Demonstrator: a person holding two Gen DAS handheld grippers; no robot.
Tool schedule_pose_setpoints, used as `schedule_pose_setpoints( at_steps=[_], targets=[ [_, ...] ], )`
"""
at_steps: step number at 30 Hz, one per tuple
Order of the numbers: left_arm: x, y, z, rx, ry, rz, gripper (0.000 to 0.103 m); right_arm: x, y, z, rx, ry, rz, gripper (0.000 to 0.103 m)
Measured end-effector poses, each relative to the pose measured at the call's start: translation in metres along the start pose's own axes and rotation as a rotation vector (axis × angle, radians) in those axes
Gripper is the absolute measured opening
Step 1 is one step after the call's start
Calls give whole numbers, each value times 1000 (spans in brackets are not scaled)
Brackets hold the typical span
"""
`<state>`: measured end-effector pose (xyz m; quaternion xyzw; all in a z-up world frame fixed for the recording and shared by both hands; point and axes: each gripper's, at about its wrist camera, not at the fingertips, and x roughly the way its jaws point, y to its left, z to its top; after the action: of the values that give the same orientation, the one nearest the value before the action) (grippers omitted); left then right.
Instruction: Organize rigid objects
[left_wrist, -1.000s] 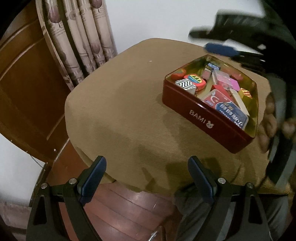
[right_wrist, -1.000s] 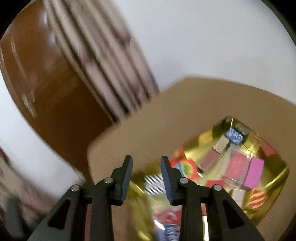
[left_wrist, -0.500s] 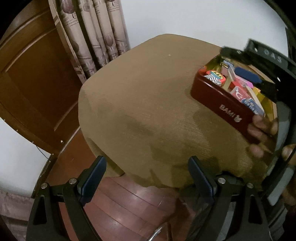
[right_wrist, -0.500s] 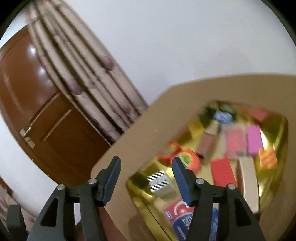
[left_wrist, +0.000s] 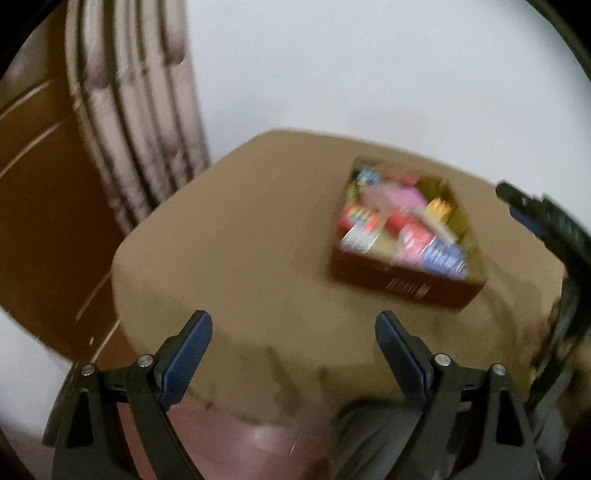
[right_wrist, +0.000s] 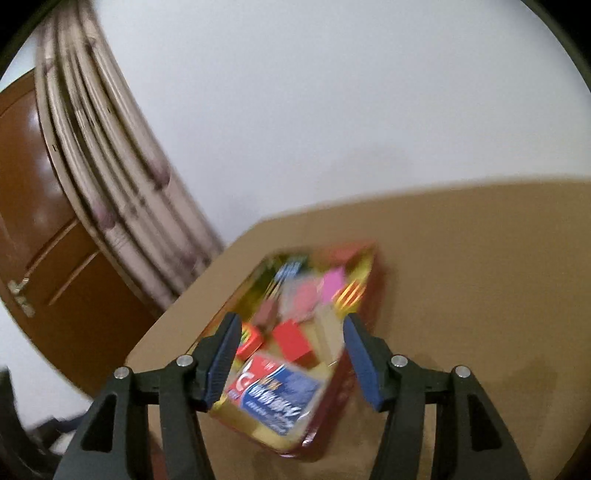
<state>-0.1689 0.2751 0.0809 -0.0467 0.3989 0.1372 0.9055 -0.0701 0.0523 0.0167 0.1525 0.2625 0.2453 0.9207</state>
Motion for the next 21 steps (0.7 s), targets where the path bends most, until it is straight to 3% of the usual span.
schedule_pose_setpoints(
  at_steps=[4, 6, 9, 13, 18, 21],
  targets=[
    [16, -20, 20, 34, -35, -59, 88, -22, 26, -13, -129, -93, -125, 59],
    [20, -24, 28, 50, -92, -49, 88, -28, 39, -21, -166, -127, -171, 59],
    [24, -22, 39, 45, -118, -81, 88, -40, 60, -30, -213, -232, -334, 59],
    [29, -11, 46, 0, -140, -130, 88, -48, 68, -37, -209, -273, -347, 62],
    [32, -8, 47, 18, -154, -139, 88, -57, 76, -41, -178, -347, -401, 82],
    [28, -6, 47, 33, -165, -140, 88, -70, 75, -41, -169, -406, -403, 82]
  ],
)
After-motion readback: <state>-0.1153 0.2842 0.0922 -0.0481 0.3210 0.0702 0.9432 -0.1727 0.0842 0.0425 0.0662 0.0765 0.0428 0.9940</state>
